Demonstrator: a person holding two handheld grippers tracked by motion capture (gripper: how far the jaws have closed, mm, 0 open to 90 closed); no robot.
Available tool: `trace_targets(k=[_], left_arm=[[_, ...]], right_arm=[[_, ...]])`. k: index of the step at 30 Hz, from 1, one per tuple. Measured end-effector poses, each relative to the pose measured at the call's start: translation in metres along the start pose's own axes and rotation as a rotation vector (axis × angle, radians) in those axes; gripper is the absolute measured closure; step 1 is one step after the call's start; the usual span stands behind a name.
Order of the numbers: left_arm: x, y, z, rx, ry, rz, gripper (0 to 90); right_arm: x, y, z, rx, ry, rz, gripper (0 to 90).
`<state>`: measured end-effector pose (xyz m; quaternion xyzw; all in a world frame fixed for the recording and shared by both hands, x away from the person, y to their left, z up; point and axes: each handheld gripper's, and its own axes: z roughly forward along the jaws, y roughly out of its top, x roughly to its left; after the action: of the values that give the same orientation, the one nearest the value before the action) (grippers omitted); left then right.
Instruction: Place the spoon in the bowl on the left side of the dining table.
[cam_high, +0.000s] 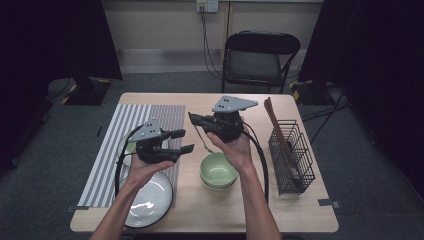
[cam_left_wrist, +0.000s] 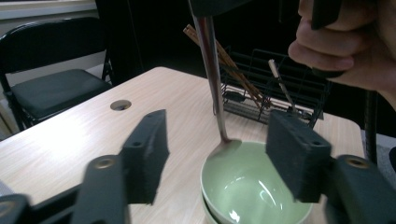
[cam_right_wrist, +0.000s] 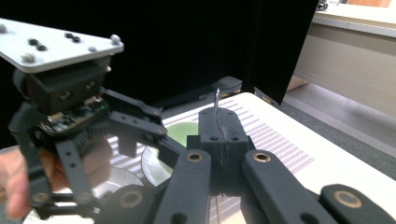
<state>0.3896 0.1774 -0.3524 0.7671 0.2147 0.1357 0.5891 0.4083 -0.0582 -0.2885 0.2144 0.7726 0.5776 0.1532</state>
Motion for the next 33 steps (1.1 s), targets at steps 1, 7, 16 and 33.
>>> trace_targets(k=[1,7,16,33], left_arm=[[0.001,0.0,0.001,-0.008,-0.013,-0.021,40.8],[0.007,0.001,0.006,-0.011,-0.021,-0.032,46.8],[0.007,0.004,0.009,-0.036,-0.028,-0.044,52.9],[0.018,0.005,0.0,-0.081,-0.034,-0.062,83.3]], right_arm=[[0.0,0.0,0.001,-0.001,0.002,0.0,90.0],[0.002,0.0,0.006,0.01,0.007,-0.003,90.0],[0.009,-0.001,0.015,0.014,0.029,-0.007,90.0],[0.01,-0.001,0.021,0.003,0.056,0.006,90.0]])
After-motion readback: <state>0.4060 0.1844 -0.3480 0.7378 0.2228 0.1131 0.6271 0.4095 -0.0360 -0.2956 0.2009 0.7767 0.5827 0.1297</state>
